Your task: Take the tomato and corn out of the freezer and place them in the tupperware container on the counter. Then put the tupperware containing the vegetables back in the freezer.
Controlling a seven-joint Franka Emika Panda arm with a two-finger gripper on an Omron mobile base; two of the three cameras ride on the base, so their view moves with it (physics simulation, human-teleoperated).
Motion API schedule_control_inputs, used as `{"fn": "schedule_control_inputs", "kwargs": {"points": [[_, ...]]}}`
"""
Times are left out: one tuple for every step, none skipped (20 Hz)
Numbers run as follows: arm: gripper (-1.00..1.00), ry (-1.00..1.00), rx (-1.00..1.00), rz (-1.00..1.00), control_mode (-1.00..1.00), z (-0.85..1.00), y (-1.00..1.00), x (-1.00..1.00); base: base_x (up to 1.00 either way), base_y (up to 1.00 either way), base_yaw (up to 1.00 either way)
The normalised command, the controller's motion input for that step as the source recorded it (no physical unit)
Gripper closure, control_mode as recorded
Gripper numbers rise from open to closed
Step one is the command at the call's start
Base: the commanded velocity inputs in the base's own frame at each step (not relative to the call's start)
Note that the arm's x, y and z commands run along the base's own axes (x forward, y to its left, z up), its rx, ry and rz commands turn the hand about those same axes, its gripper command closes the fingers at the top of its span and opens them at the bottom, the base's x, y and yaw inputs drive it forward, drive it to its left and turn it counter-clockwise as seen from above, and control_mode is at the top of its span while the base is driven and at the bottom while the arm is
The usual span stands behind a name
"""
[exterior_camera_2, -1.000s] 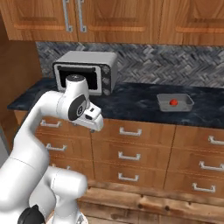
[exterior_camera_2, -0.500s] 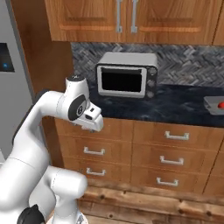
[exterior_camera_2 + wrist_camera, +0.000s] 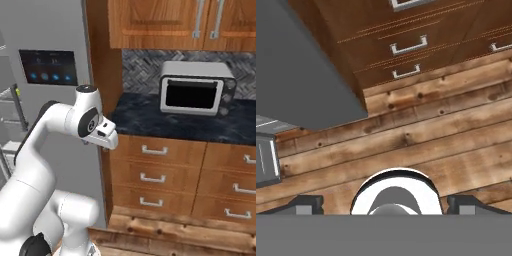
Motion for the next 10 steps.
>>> {"fn": "schedule_control_inputs", "kwargs": {"points": [[-1.0,0.0,0.0,0.0,1.0,0.0,0.0,0.0,0.13,1.0,-0.04],[-1.0,0.0,0.0,0.0,1.0,0.0,0.0,0.0,0.15,1.0,-0.05],[-1.0,0.0,0.0,0.0,1.0,0.0,0.0,0.0,0.14,1.0,-0.05],[-1.0,0.0,0.0,0.0,1.0,0.0,0.0,0.0,0.16,1.0,-0.06],[-1.0,0.0,0.0,0.0,1.0,0.0,0.0,0.0,0.18,1.0,-0.07],[-1.0,0.0,0.0,0.0,1.0,0.0,0.0,0.0,0.15,1.0,-0.07],[-1.0,0.0,0.0,0.0,1.0,0.0,0.0,0.0,0.15,1.0,-0.07],[-1.0,0.0,0.0,0.0,1.0,0.0,0.0,0.0,0.16,1.0,-0.07],[-1.0,0.0,0.0,0.0,1.0,0.0,0.0,0.0,0.23,1.0,-0.08],[-1.0,0.0,0.0,0.0,1.0,0.0,0.0,0.0,0.29,1.0,-0.09]]}}
